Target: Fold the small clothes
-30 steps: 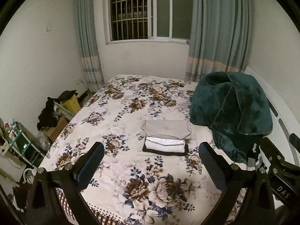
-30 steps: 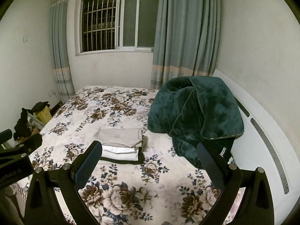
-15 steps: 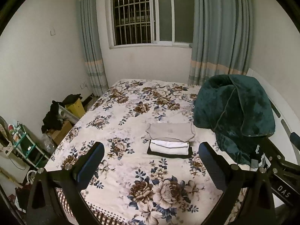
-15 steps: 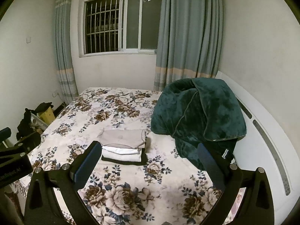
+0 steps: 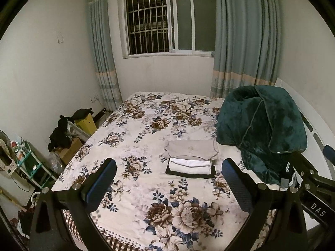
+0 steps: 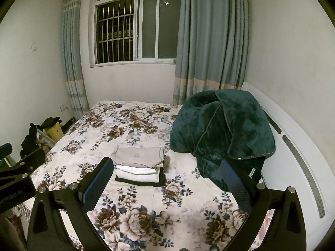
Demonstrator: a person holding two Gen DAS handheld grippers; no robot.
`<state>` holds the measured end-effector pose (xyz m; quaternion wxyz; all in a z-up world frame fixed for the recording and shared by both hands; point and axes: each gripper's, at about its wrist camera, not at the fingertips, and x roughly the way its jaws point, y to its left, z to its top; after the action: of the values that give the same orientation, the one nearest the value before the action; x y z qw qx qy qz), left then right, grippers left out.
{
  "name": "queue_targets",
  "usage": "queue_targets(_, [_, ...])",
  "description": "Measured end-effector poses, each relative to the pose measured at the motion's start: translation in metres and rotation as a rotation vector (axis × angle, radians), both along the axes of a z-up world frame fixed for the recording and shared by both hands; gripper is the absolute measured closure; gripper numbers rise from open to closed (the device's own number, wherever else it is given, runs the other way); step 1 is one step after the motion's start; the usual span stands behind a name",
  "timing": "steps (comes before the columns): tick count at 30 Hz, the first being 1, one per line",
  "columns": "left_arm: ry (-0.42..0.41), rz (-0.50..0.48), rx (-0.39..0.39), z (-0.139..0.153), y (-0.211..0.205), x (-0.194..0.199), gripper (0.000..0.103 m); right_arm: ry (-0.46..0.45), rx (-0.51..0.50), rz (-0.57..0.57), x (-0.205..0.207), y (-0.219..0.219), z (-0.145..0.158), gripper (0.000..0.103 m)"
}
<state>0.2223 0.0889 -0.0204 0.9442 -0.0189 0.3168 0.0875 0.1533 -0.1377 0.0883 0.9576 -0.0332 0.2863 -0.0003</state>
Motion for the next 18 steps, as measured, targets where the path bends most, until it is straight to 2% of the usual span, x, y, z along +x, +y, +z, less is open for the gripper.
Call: queue_targets(18, [0.000, -0.001, 0.000, 0.0056, 0.0003, -0.0013, 0.000, 0.006, -0.002, 0.001, -0.0055, 0.0009, 0.0005, 0.000])
